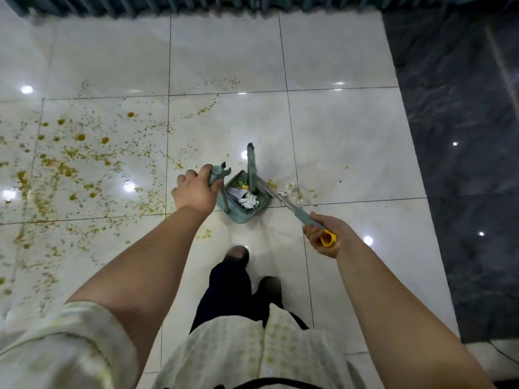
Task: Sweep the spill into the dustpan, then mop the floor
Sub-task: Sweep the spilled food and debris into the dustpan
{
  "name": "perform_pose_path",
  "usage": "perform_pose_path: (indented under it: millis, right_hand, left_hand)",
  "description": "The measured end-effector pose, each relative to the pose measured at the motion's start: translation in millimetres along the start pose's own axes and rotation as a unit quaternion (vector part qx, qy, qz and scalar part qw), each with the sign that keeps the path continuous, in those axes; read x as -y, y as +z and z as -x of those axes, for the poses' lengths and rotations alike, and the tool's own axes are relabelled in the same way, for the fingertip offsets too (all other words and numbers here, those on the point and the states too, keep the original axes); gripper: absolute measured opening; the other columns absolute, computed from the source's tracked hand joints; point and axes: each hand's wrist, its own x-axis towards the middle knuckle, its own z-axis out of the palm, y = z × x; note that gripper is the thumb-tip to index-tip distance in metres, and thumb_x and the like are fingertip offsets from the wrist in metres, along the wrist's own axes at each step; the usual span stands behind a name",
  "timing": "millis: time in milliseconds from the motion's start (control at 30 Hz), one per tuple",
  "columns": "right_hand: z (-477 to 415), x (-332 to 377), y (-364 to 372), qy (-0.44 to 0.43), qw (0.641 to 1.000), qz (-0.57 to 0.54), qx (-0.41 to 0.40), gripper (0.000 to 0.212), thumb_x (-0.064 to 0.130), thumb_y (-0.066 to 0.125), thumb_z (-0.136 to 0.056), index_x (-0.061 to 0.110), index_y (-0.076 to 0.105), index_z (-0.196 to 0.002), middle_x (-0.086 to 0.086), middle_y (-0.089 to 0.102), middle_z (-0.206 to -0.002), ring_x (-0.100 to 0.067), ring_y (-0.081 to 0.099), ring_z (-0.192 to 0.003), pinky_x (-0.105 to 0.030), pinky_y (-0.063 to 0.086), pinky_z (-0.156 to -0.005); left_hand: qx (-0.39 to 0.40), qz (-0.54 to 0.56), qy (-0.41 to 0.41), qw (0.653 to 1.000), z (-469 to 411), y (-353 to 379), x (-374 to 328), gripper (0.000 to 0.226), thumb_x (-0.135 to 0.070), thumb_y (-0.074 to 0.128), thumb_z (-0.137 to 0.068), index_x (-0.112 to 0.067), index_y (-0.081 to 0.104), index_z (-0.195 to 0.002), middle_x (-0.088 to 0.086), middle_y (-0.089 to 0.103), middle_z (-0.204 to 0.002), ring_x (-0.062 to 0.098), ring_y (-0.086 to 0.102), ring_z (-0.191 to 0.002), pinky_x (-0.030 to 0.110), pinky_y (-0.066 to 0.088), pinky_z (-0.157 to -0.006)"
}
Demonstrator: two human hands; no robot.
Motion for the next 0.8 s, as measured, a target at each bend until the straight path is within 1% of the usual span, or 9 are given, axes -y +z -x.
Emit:
perform_pose_path:
  millis: [133, 200, 300, 333, 400, 500, 600, 700, 800]
  right_hand:
    - [16, 15, 2, -0.039, 0.999, 0.026, 0.022, 0.023, 0.027, 0.054, -0.097, 0.004, 0.05, -0.095, -0.002, 0.042, -0.061, -0.005, 0.041, -0.031, -0.013, 0.035, -0.027]
    - [11, 15, 8, -0.054, 0.998, 0.034, 0.028, 0.024, 0.028, 0.055, -0.096, 0.005, 0.05, -0.094, -0.002, 0.044, -0.058, -0.006, 0.042, -0.031, -0.013, 0.034, -0.026]
    - [-2, 12, 28, -0.104, 0.992, 0.073, 0.006, 0.019, 0.026, 0.056, -0.096, 0.008, 0.052, -0.101, -0.006, 0.047, -0.06, -0.007, 0.043, -0.033, -0.014, 0.035, -0.028]
    - [-7, 12, 37, -0.136, 0.983, 0.121, -0.015, 0.014, 0.023, 0.055, -0.097, 0.01, 0.052, -0.101, -0.009, 0.047, -0.064, -0.009, 0.043, -0.036, -0.014, 0.035, -0.03]
    - [-15, 9, 55, -0.204, 0.947, 0.237, -0.073, 0.007, 0.018, 0.057, -0.096, 0.014, 0.053, -0.1, -0.013, 0.049, -0.068, -0.014, 0.043, -0.043, -0.015, 0.036, -0.034]
    - [-26, 8, 77, -0.269, 0.89, 0.346, -0.126, 0.018, 0.022, 0.064, -0.091, 0.015, 0.054, -0.104, -0.017, 0.055, -0.069, -0.021, 0.047, -0.047, -0.022, 0.04, -0.039]
    - [-43, 14, 101, -0.283, 0.851, 0.416, -0.148, 0.02, 0.028, 0.062, -0.092, 0.015, 0.054, -0.106, -0.018, 0.058, -0.072, -0.023, 0.049, -0.046, -0.022, 0.043, -0.039]
    - [-78, 23, 131, -0.282, 0.821, 0.469, -0.16, 0.015, 0.019, 0.056, -0.094, 0.016, 0.052, -0.108, -0.019, 0.058, -0.088, -0.025, 0.051, -0.05, -0.019, 0.042, -0.035]
    - [-113, 27, 145, -0.259, 0.793, 0.525, -0.169, 0.012, 0.013, 0.053, -0.094, 0.013, 0.054, -0.106, -0.02, 0.057, -0.097, -0.027, 0.055, -0.056, -0.023, 0.045, -0.038]
  left_hand:
    - [0.009, 0.008, 0.001, 1.0, 13, 1, 5, 0.042, -0.043, 0.04, -0.097, -0.025, 0.042, -0.135, 0.013, 0.05, -0.128, 0.035, 0.04, -0.119, 0.047, 0.043, -0.09]
    - [0.006, 0.013, 0.002, 1.0, 18, 2, 9, 0.042, -0.043, 0.039, -0.098, -0.025, 0.042, -0.136, 0.013, 0.05, -0.128, 0.035, 0.04, -0.119, 0.048, 0.044, -0.089]
    - [-0.012, 0.047, -0.038, 0.998, 19, 5, 14, 0.041, -0.04, 0.039, -0.099, -0.023, 0.041, -0.137, 0.015, 0.051, -0.124, 0.036, 0.041, -0.117, 0.047, 0.043, -0.086]
    - [-0.022, 0.066, -0.061, 0.996, 19, 5, 17, 0.041, -0.039, 0.039, -0.1, -0.023, 0.041, -0.137, 0.017, 0.051, -0.123, 0.036, 0.041, -0.117, 0.046, 0.043, -0.087]
    - [-0.038, 0.09, -0.102, 0.99, 18, 3, 26, 0.041, -0.037, 0.039, -0.1, -0.022, 0.041, -0.138, 0.018, 0.051, -0.122, 0.037, 0.041, -0.117, 0.045, 0.042, -0.087]
    - [-0.052, 0.062, -0.11, 0.991, 12, -5, 45, 0.04, -0.037, 0.039, -0.1, -0.023, 0.04, -0.137, 0.018, 0.051, -0.12, 0.037, 0.041, -0.116, 0.046, 0.042, -0.085]
    - [-0.06, 0.051, -0.103, 0.992, 0, -13, 61, 0.04, -0.037, 0.04, -0.099, -0.022, 0.042, -0.135, 0.017, 0.052, -0.117, 0.036, 0.042, -0.113, 0.046, 0.044, -0.082]
    - [-0.066, 0.048, -0.089, 0.993, -9, -16, 74, 0.039, -0.039, 0.042, -0.098, -0.023, 0.045, -0.134, 0.014, 0.054, -0.115, 0.035, 0.044, -0.11, 0.044, 0.045, -0.079]
    - [-0.06, 0.061, -0.081, 0.993, -14, -17, 87, 0.04, -0.04, 0.042, -0.098, -0.025, 0.045, -0.135, 0.013, 0.055, -0.116, 0.035, 0.044, -0.109, 0.045, 0.044, -0.082]
